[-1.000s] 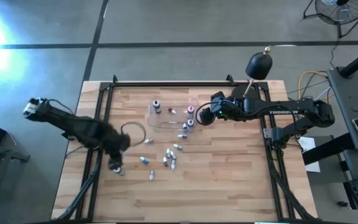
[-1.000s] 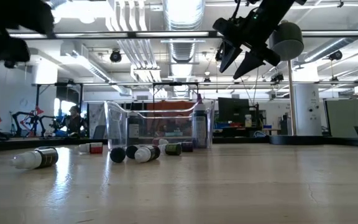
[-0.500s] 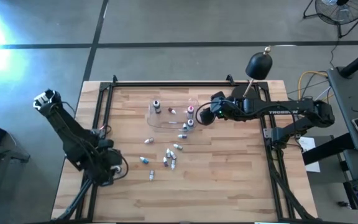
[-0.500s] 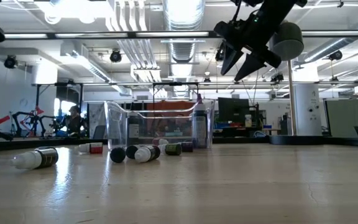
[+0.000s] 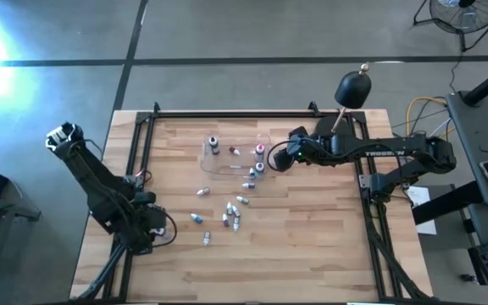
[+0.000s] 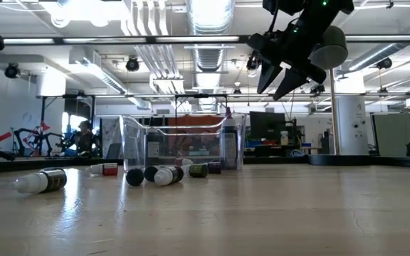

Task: Pick & Place food coloring
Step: Put the large blue food coloring bottle into the transparent bin

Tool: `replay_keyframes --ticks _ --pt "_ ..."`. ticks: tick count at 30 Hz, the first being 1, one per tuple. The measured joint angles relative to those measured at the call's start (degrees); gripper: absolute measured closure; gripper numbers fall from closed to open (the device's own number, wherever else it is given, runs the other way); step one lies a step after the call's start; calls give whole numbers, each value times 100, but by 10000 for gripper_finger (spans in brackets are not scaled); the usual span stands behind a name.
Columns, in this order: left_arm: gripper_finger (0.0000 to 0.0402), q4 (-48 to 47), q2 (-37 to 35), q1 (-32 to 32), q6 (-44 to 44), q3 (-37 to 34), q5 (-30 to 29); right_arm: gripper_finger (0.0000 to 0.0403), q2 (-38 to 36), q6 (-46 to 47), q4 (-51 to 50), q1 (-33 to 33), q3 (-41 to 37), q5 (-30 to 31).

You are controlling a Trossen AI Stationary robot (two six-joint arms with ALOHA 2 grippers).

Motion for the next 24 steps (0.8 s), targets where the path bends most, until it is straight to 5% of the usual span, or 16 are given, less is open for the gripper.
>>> replay_keyframes --ticks 18,24 --pt "226 383 126 2 -179 -472 205 179 1 -50 15 0 -1 2" --pt "262 421 126 2 -220 -472 203 179 -1 -39 28 0 -1 2"
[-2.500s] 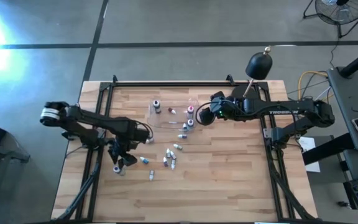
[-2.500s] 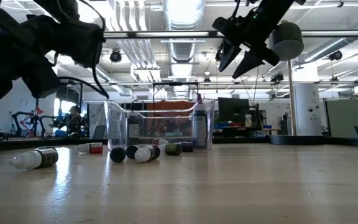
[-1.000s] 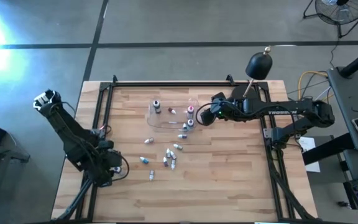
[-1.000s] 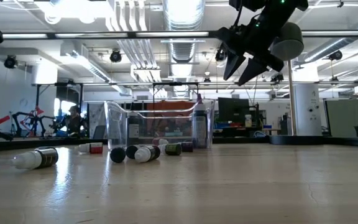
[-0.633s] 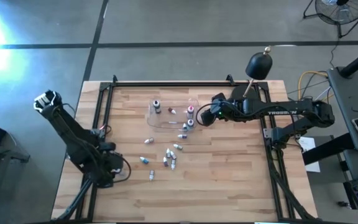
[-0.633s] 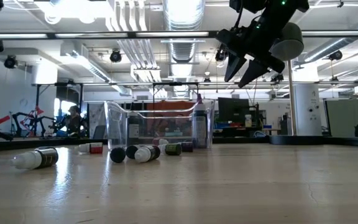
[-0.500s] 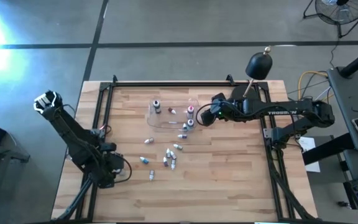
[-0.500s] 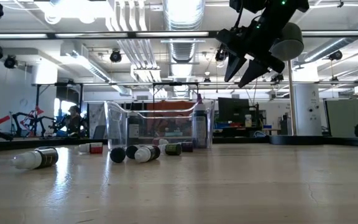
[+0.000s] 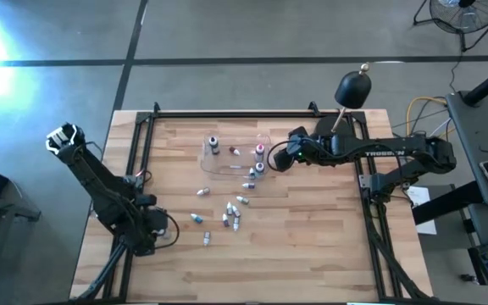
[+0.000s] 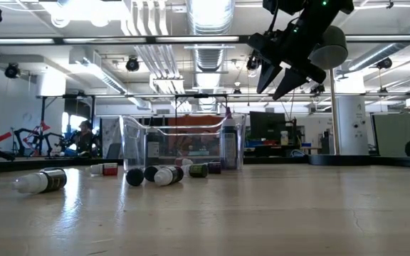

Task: Pick & Place food coloring
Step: Put the large blue food coloring bottle into the transparent bin

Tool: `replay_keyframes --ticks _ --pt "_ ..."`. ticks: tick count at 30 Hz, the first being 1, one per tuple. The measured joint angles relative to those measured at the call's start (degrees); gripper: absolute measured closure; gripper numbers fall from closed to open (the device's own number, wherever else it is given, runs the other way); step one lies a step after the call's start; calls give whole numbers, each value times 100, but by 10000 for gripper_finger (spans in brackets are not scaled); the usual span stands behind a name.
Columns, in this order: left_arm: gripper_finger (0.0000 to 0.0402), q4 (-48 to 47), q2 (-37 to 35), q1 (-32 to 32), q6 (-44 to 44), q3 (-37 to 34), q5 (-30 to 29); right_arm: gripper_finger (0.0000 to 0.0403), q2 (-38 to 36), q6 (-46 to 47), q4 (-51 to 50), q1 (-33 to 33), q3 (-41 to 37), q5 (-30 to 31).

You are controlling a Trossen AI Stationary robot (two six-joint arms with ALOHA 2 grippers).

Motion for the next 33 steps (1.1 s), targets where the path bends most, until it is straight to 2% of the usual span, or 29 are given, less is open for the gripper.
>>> replay_keyframes --ticks 5,13,17,21,24,27,31,33 --pt "298 183 0 0 32 -28 -50 179 1 23 2 -1 0 -1" --pt "304 68 92 67 -255 -4 -408 179 2 89 0 -2 0 -1" --pt "311 -635 71 238 -365 266 -632 179 2 89 15 -2 0 7" --pt "324 -1814 -111 696 -340 832 -1212 179 -6 81 160 0 10 170" --pt "327 -2043 -349 1443 96 1375 -1571 179 -23 64 188 -2 56 305" --pt "328 -1885 -437 2681 934 1800 -1553 179 -69 -119 301 -9 76 324" --pt "329 -1072 -210 4623 2438 2190 -1003 179 -110 -314 307 -33 111 313" --pt "329 -607 13 5364 3079 2337 -669 179 -127 -433 281 -68 111 308"
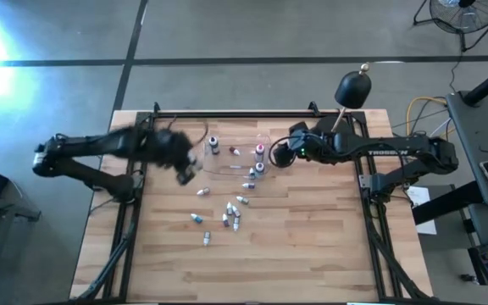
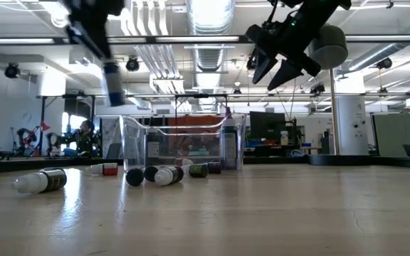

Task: Pick & Place food coloring
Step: Put the large blue food coloring bottle into the transparent bin, then put the small red food coloring bottle into the transparent bin

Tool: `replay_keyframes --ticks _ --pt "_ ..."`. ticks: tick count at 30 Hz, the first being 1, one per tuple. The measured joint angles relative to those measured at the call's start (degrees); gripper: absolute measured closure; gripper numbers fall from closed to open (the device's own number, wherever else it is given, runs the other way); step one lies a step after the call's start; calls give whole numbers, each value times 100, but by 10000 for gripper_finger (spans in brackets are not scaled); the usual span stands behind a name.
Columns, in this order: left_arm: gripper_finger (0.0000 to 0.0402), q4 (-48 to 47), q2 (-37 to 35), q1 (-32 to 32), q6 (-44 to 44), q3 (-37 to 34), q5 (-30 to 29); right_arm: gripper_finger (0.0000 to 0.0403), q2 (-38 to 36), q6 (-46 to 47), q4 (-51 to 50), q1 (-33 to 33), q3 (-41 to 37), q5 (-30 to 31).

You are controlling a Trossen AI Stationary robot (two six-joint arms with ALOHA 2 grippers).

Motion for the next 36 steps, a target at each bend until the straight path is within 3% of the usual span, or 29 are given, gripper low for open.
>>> replay_keyframes --ticks 5,9,14,21,27,31,36 --pt "329 283 713 841 1078 545 201 179 -86 -133 -77 -119 -7 -20" --pt "330 523 1261 876 1594 734 300 179 -107 -400 -56 -163 -7 -40" --pt "330 574 1825 824 1676 475 664 179 -96 -454 -46 -289 -9 -181" --pt "319 1550 1792 836 1869 -519 465 179 -96 -262 -34 -422 -14 -183" --pt "287 2177 1479 817 1450 -1235 636 179 -94 -208 -53 -426 -46 -184" --pt "276 2069 1310 815 1210 -1281 663 179 -94 -213 -48 -426 -55 -181" --pt "274 1826 1050 790 1164 -859 445 179 -92 -244 -48 -435 -77 -184"
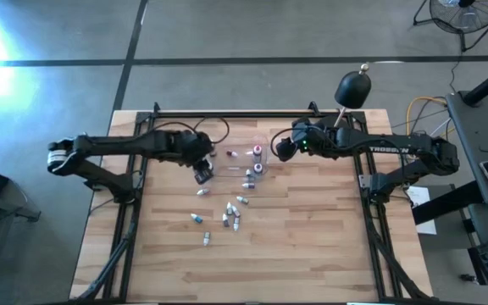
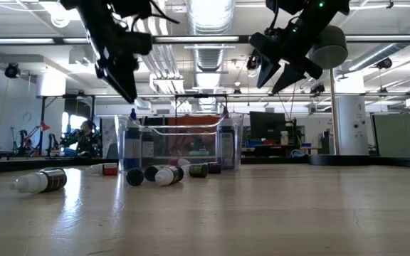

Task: Pick & Place food coloring
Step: Put the small red food coloring bottle into the transparent bin

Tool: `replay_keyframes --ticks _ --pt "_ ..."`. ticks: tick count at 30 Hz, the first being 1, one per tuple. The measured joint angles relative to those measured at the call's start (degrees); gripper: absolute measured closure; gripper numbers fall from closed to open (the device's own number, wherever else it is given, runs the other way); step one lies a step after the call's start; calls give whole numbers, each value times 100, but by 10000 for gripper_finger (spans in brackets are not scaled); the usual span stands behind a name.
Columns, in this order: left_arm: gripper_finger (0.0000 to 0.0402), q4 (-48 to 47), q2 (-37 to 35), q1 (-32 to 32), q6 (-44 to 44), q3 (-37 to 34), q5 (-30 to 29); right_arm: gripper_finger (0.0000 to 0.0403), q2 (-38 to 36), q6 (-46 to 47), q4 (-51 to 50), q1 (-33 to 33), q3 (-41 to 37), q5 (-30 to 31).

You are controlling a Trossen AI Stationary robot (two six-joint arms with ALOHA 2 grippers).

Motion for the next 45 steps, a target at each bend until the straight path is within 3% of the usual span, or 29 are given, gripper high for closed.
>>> replay_keyframes --ticks 5,9,11,15,18,24,29,35,45 --pt "274 -680 -619 -505 79 390 -27 179 0 -196 -69 2 -13 -160" --pt "273 -1171 -1163 -994 -471 -144 8 179 0 -205 -320 0 -24 -176" --pt "273 -854 -1391 -1333 -802 -675 73 179 -2 -207 -344 0 -42 -175" --pt "273 971 -1624 -1901 -1043 -1893 153 179 -2 -227 -348 0 -96 -147" --pt "273 2140 -1446 -2066 -1166 -2611 137 179 -2 -229 -353 0 -113 -136" --pt "273 2802 -1074 -2041 -1657 -3261 -628 179 -2 -248 -400 -4 -113 -133" --pt "273 3965 -729 -2011 -1330 -3652 -679 179 -2 -248 -419 -21 -113 -133" --pt "273 4053 -92 -2000 -1390 -3785 -695 179 -2 -248 -435 -45 -113 -131" --pt "273 4578 274 -1978 -1532 -3730 -1116 179 -2 -111 -456 -66 -115 -131"
